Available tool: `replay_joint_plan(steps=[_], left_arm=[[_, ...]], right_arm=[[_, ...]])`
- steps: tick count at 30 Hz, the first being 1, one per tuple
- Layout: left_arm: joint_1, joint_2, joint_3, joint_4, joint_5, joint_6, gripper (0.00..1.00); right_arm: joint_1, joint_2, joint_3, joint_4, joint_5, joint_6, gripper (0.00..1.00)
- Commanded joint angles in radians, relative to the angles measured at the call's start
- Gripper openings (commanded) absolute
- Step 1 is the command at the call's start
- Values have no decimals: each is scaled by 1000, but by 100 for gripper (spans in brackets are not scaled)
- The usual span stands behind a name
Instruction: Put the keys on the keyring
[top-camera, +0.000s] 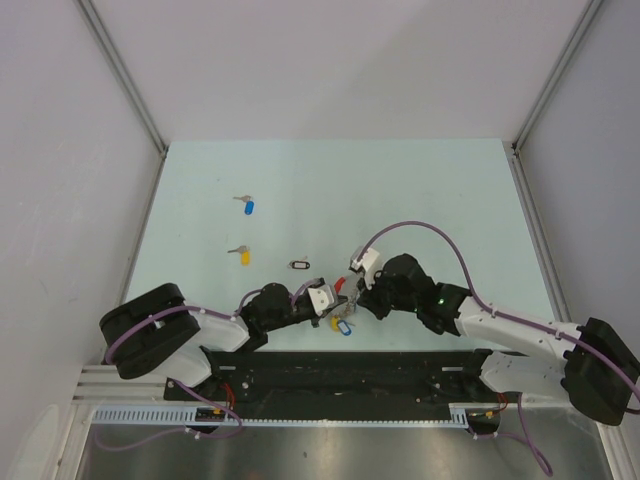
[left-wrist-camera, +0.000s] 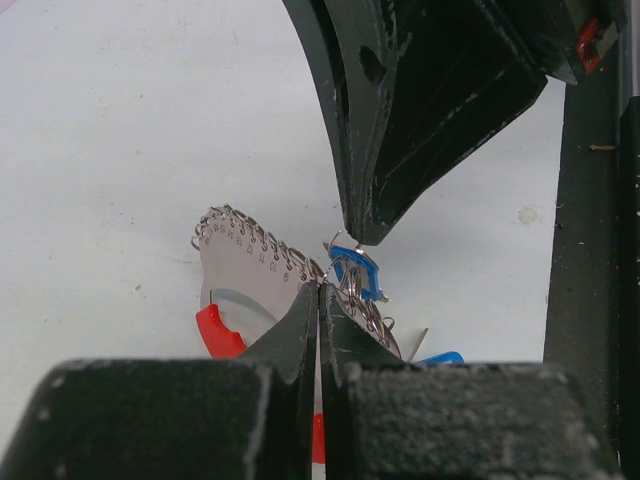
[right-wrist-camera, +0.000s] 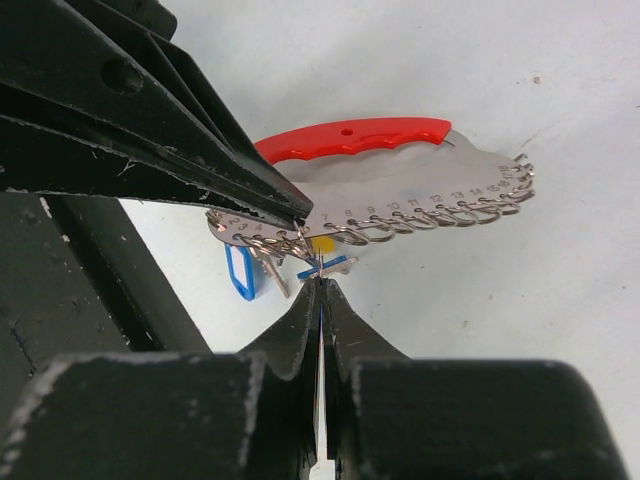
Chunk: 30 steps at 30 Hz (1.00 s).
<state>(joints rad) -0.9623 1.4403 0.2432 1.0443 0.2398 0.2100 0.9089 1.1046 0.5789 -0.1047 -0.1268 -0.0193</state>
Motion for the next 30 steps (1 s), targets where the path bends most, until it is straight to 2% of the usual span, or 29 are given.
replay_joint_plan(steps=[1, 30], left_arm=[[4, 0, 28, 53, -10, -1, 0], [4, 9, 30, 69, 13, -18, 0]], right_arm=[[7, -55, 45, -21, 33, -2, 0], [18, -26, 44, -15, 9, -10, 0]])
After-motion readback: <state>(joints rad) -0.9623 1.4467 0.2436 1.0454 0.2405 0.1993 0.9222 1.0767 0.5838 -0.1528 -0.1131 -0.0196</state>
